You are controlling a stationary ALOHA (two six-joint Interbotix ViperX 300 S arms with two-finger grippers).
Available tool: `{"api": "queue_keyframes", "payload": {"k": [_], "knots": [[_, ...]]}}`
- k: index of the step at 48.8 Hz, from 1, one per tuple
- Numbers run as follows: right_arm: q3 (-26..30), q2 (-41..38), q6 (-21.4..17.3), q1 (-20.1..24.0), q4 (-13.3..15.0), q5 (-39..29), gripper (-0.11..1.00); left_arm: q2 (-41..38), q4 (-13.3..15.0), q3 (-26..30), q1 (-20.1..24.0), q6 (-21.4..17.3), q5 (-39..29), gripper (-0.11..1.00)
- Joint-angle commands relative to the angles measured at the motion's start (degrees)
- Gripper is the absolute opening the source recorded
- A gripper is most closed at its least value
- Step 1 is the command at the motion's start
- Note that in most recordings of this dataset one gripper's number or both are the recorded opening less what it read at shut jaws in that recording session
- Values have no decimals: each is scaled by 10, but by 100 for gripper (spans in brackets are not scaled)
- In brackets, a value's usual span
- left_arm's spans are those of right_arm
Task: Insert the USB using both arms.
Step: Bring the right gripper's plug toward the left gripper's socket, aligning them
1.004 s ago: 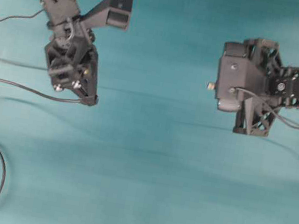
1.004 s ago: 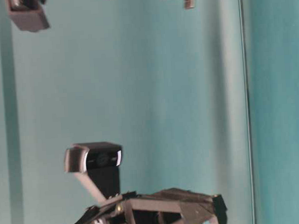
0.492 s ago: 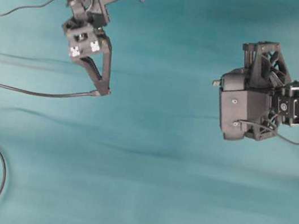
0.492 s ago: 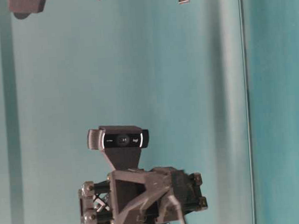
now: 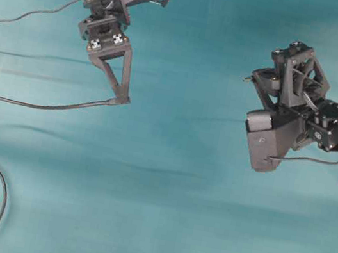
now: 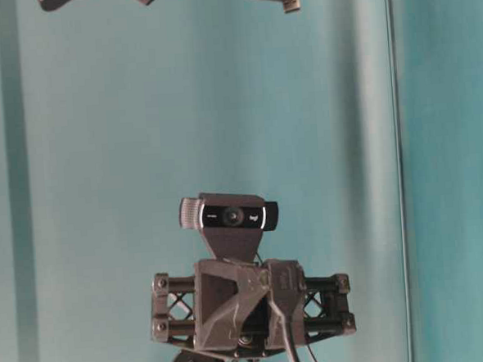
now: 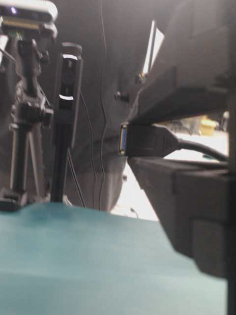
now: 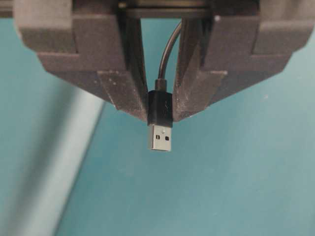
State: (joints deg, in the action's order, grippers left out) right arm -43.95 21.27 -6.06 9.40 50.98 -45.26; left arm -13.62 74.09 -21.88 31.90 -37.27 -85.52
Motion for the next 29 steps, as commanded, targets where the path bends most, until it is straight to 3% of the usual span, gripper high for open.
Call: {"api": "queue_keyframes", "payload": {"k": [1, 8, 17, 29], "knots": [[11, 2, -11, 19, 23, -16, 18, 0, 28, 11, 6, -12, -12, 9], [9, -4, -39, 56, 60, -64, 18, -11, 43, 12, 17, -12, -22, 9], [7, -4, -84, 67, 85, -67, 18, -23, 43, 15, 18, -11, -19, 9], [16, -19, -91, 68, 123, -65, 18, -35, 49, 26, 17, -10, -16, 9]]}}
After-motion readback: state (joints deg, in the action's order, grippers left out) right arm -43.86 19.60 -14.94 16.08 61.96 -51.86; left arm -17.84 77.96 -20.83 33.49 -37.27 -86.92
